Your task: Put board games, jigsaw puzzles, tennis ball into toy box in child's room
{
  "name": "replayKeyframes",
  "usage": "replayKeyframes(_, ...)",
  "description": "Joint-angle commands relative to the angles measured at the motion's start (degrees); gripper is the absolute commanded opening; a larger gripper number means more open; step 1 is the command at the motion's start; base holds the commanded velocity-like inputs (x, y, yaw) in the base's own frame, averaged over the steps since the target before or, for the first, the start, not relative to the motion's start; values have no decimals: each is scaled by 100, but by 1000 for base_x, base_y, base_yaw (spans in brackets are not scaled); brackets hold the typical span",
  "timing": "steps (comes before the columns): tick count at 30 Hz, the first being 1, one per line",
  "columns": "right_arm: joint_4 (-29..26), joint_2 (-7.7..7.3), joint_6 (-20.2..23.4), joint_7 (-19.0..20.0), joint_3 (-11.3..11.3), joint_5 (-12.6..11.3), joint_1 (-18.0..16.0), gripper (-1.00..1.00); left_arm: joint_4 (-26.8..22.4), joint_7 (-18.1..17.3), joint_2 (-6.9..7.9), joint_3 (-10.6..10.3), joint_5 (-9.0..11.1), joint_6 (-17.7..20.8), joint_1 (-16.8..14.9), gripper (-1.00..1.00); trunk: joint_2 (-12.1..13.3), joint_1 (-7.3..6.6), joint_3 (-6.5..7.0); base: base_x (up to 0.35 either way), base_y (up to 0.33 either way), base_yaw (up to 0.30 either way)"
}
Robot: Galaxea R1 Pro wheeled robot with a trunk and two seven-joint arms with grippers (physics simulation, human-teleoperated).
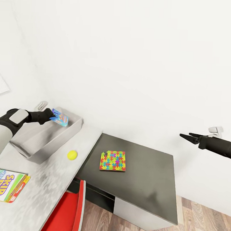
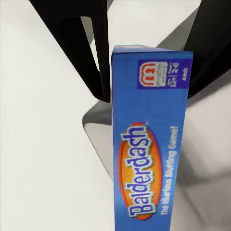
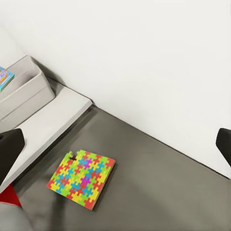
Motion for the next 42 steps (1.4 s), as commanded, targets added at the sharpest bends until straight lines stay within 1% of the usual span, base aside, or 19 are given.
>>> replayKeyframes(1, -2, -1, 46, 30, -9, 12, -7, 100, 2, -23, 3, -45, 13, 9, -5, -100, -12, 3, -16, 0, 0, 3)
replayKeyframes(18, -2, 2, 37, 27, 1, 12, -7, 100, -1, -24, 4, -45, 27, 17, -27, -100, -12, 3, -160, 0, 0, 0)
replayKeyframes(24, -2, 1, 37, 24, -6, 12, -7, 100, -5, -21, 41, -45, 21, 17, -107, -100, -12, 3, -215, 0, 0, 0)
replayKeyframes(27, -2, -1, 37, 25, -7, 12, -7, 100, -6, -8, 32, -45, 6, 12, -148, -100, -12, 3, -242, 0, 0, 0)
replayKeyframes(32, -2, 0, 37, 26, -8, 12, -7, 100, -6, 143, 9, -45, 8, 5, -257, -100, -12, 3, -288, 0, 0, 0)
replayKeyframes(38, -2, 5, 37, 26, 14, 12, -7, 100, -6, 293, -8, -47, 0, -66, -288, -100, -12, 3, -343, 0, 0, 0)
replayKeyframes(42, -2, 15, 37, 27, 37, 12, -7, 100, -1, 419, -27, -39, 16, -285, -284, -100, -12, 3, -380, 0, 0, 0)
